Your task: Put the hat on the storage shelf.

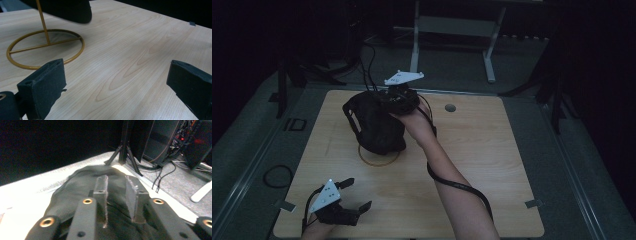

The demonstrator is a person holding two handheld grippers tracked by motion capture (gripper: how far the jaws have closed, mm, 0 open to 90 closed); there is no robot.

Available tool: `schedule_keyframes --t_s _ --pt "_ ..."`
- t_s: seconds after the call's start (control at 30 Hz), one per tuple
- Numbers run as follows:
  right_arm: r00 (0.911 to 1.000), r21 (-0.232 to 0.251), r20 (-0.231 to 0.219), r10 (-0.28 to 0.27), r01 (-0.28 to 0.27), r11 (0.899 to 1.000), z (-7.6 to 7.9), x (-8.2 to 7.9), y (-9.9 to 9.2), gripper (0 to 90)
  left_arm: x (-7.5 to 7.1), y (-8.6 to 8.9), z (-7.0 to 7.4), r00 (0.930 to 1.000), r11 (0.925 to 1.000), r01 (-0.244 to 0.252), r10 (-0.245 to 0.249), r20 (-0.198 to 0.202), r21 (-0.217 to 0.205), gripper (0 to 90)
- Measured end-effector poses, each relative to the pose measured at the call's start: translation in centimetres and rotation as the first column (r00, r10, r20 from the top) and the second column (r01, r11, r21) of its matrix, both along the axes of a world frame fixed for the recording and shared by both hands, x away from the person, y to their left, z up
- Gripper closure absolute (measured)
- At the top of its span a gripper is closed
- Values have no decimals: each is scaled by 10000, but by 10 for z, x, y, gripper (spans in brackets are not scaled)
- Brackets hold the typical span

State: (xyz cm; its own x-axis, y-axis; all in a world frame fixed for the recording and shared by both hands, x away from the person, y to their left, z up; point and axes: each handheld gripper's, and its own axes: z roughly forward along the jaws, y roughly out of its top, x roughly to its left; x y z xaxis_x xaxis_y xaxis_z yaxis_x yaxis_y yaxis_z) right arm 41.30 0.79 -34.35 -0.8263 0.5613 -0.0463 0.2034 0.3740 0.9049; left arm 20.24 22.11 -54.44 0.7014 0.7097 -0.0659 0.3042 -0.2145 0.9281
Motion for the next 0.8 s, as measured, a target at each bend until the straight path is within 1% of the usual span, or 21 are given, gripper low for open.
schedule_keyframes --t_s 0.03,0.13,0.17,0.3,0.33,0.47,0.53,0.63,0.67,0.7,0.77,0.8 --pt "10000 109 -81 -9 10 9999 0 0 0 676 0 0 0 10000 10000 -7 7 1 0 26" --pt "9999 108 -158 69 -68 9999 0 1 -2 654 0 -1 -1 10000 10000 38 -38 -15 12 26" --pt "9998 105 -205 46 -44 9999 0 1 -2 634 0 -2 -1 10000 10000 38 -38 -15 12 26" --pt "9999 77 -168 -34 35 10000 2 0 -5 600 0 -3 -1 10000 10000 54 -54 1 28 26" --pt "9998 88 -181 21 -20 10000 2 -1 -6 588 0 -3 -1 10000 10000 57 -57 15 -5 26" --pt "9996 53 -260 87 -85 9999 3 -3 -10 510 -1 -3 -1 10000 10000 34 -34 39 -34 26" --pt "9998 21 -175 103 -103 9999 2 -5 -14 480 -1 -3 -1 10000 10000 35 -35 68 -11 26" --pt "9992 -51 -320 248 -250 9997 0 -7 -20 426 0 -3 -1 10000 10000 -9 9 76 -31 26" --pt "9992 -51 -320 248 -250 9997 0 -7 -20 426 0 -3 -1 10000 10000 -9 9 76 -31 26" --pt "9989 -80 -344 321 -324 9994 -1 -9 -25 391 0 -4 -1 10000 10000 -25 25 74 -49 26" --pt "9978 -48 -474 462 -465 9989 -2 -10 -29 359 0 -4 -1 10000 10000 -38 38 66 -73 26" --pt "9977 5 -497 452 -452 9990 -2 -11 -30 357 0 -4 -1 10000 10000 -39 40 72 -71 26"
